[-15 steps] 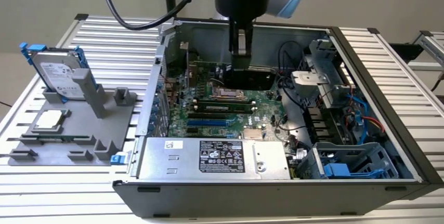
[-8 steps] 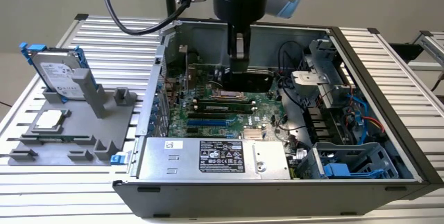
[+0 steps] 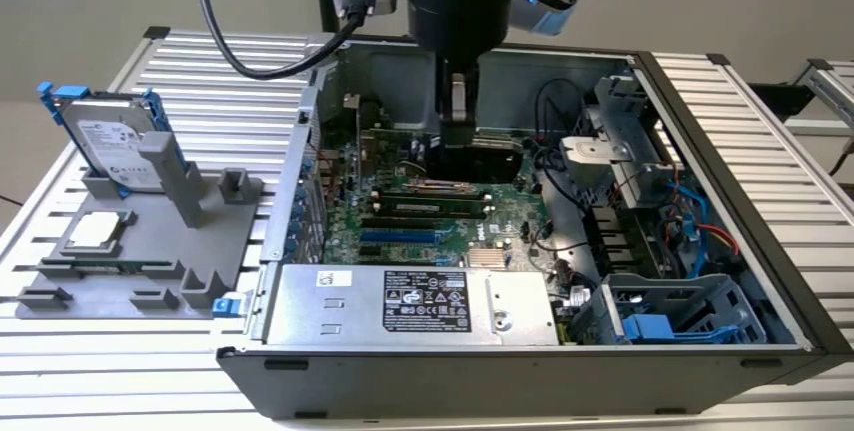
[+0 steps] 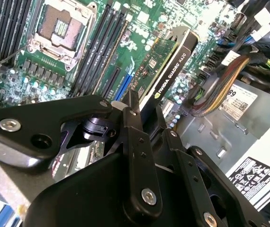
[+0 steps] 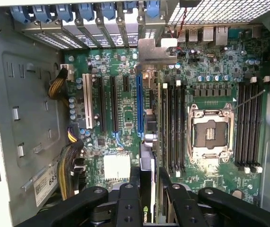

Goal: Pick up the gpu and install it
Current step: 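Insert the gpu into the slot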

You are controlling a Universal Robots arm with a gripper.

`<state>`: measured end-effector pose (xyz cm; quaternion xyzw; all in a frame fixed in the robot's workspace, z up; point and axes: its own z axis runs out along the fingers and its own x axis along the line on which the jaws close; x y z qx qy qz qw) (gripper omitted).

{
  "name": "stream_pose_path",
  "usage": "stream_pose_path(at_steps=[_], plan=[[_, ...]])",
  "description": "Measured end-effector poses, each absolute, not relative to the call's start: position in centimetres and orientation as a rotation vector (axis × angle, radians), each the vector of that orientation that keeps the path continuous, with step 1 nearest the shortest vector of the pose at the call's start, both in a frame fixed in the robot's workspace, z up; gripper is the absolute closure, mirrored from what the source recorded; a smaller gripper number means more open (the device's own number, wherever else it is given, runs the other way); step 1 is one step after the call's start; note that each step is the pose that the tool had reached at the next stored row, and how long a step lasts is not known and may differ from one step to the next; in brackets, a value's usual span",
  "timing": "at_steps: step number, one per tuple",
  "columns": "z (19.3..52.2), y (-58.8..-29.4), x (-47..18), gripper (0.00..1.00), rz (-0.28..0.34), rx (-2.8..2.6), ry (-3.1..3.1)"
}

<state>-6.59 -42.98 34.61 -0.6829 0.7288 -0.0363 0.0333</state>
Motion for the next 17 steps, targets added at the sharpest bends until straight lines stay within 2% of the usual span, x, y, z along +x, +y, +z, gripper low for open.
stream_pose_path(at_steps=[17], plan=[[33.1,-43.0,-7.2,1.00,-0.112,-2.101,2.242]])
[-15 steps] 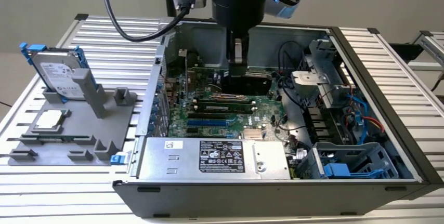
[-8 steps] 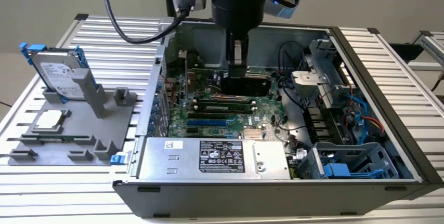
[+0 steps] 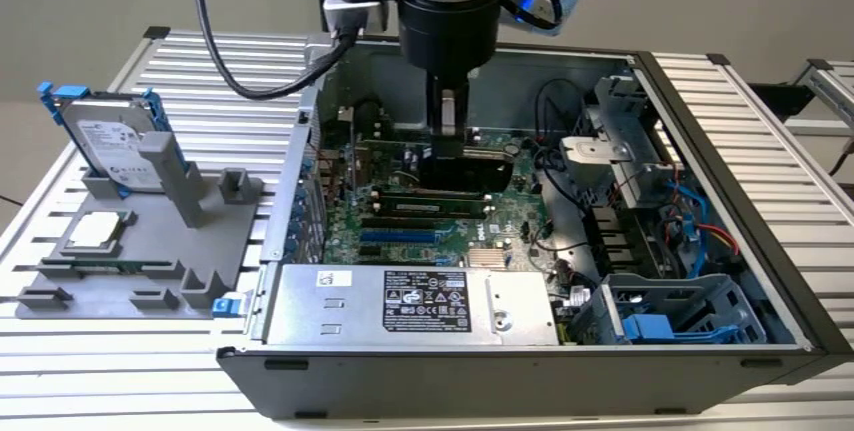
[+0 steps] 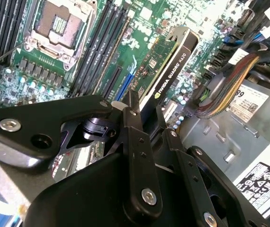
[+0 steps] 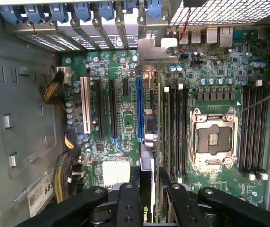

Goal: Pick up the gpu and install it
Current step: 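Insert the gpu into the slot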

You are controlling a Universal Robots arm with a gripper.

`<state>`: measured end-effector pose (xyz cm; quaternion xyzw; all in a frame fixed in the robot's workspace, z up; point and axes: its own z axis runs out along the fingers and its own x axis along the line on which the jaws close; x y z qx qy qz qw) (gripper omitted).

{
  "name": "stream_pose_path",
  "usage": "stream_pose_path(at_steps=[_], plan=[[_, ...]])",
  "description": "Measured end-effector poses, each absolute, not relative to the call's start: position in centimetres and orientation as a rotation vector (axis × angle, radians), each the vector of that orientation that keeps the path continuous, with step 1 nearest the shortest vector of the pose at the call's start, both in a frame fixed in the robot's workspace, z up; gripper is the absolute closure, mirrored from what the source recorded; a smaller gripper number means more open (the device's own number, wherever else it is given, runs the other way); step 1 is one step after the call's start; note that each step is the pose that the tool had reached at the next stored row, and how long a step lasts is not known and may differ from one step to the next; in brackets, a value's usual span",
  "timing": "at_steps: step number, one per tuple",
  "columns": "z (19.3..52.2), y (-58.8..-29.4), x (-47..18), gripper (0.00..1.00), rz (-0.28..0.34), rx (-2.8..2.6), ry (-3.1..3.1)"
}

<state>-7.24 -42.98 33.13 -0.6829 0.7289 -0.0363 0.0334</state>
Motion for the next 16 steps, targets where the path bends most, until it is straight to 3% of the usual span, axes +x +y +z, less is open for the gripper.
stream_pose_path(at_steps=[16], plan=[[30.9,-43.0,-8.5,1.00,-0.112,-2.101,2.242]])
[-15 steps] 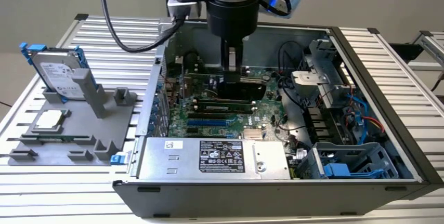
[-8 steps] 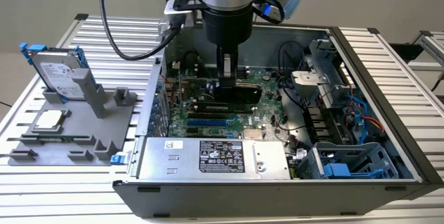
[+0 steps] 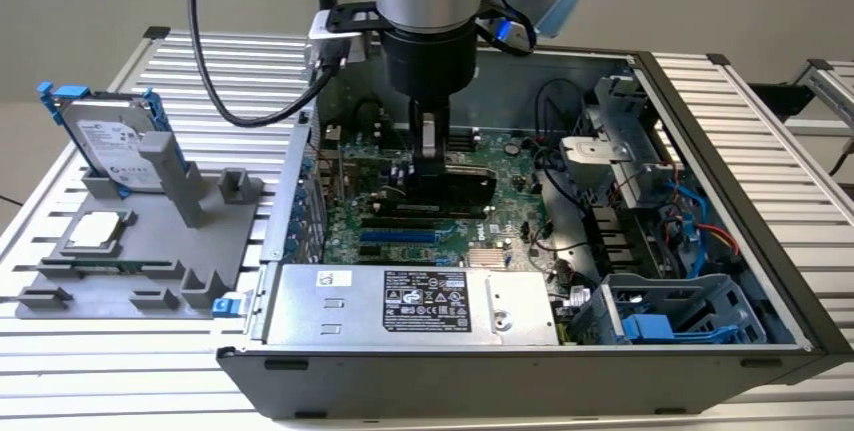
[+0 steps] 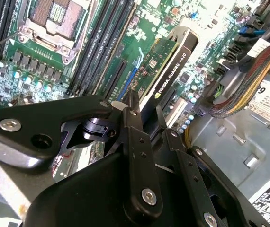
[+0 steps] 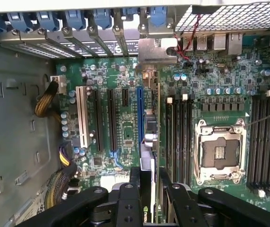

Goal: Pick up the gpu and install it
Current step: 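Insert the gpu into the slot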

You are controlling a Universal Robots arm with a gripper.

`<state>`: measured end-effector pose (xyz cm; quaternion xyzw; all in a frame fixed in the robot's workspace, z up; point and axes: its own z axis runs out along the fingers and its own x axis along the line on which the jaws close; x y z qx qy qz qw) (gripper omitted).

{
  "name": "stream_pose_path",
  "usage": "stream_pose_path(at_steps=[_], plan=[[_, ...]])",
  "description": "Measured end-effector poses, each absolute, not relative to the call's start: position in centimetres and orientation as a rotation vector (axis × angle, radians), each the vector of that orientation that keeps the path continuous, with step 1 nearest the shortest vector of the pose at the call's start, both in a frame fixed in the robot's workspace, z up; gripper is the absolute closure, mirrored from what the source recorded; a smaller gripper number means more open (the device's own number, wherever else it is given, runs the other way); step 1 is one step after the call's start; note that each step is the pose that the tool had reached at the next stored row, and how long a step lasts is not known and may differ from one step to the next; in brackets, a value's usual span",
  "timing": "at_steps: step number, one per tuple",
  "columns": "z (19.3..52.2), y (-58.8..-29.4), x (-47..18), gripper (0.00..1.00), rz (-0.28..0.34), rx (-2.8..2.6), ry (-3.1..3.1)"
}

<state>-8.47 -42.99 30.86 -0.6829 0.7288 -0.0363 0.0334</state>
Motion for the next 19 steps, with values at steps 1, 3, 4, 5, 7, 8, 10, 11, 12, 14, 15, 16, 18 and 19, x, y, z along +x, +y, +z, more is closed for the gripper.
stream_pose_path(at_steps=[1,3,4,5,7,8,10,11,12,14,15,16,18,19], plan=[[30.8,-43.0,-8.5,1.00,-0.112,-2.101,2.242],[30.6,-43.1,-8.6,1.00,-0.112,-2.101,2.242],[30.6,-43.1,-8.6,1.00,-0.112,-2.101,2.242],[30.5,-43.1,-8.7,1.00,-0.112,-2.101,2.242],[30.3,-43.2,-8.8,1.00,-0.112,-2.101,2.242],[30.3,-43.2,-8.8,1.00,-0.112,-2.101,2.242],[30.1,-43.2,-8.9,1.00,-0.112,-2.101,2.242],[30.0,-43.2,-8.9,1.00,-0.112,-2.101,2.242],[29.9,-43.2,-8.9,1.00,-0.112,-2.101,2.242],[29.7,-43.2,-9.0,1.00,-0.112,-2.101,2.242],[29.6,-43.2,-9.0,1.00,-0.112,-2.101,2.242],[29.5,-43.2,-9.0,1.00,-0.112,-2.101,2.242],[29.3,-43.2,-9.1,1.00,-0.112,-2.101,2.242],[29.3,-43.2,-9.1,1.00,-0.112,-2.101,2.242]])
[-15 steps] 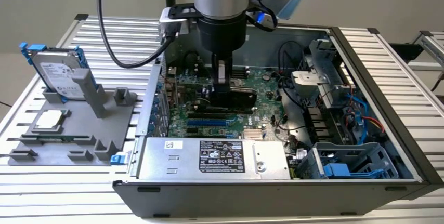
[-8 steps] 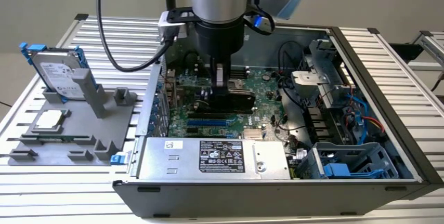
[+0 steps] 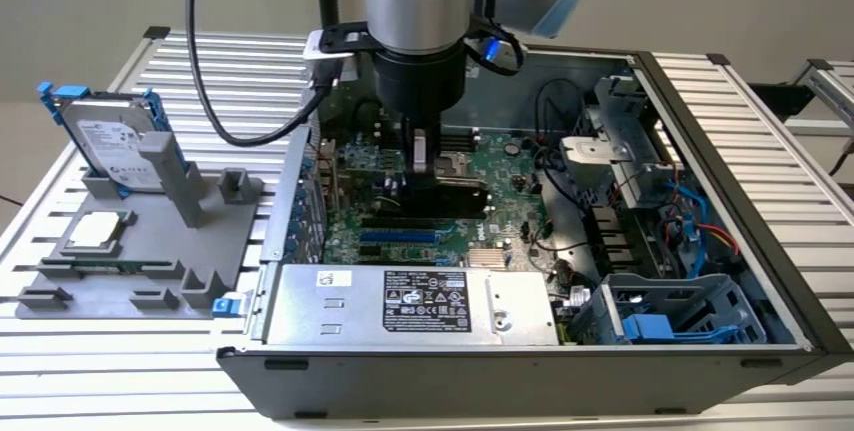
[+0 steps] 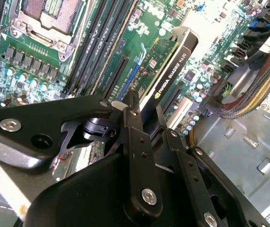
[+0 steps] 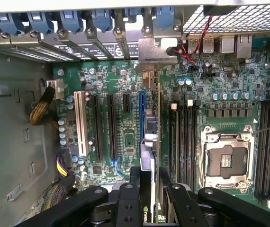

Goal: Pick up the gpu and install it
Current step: 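Insert the gpu into the slot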

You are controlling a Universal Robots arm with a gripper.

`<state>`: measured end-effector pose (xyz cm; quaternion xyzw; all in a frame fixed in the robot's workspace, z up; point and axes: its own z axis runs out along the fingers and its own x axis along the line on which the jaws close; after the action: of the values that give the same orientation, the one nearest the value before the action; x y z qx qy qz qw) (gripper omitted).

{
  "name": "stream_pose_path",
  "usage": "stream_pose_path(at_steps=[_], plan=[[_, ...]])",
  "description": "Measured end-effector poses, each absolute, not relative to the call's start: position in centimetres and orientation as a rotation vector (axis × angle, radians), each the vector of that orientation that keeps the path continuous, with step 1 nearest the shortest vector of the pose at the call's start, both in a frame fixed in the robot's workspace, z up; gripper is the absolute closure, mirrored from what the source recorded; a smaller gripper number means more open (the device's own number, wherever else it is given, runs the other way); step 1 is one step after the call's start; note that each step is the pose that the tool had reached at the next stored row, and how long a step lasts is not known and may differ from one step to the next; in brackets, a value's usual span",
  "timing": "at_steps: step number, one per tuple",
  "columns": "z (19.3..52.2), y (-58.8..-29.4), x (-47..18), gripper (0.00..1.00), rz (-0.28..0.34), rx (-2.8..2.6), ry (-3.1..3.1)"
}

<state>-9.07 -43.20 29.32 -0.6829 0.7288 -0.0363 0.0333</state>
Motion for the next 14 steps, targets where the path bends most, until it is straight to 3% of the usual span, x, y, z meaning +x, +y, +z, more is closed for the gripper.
stream_pose_path(at_steps=[14], plan=[[29.09,-43.20,-9.08,1.00,-0.112,-2.101,2.243]])
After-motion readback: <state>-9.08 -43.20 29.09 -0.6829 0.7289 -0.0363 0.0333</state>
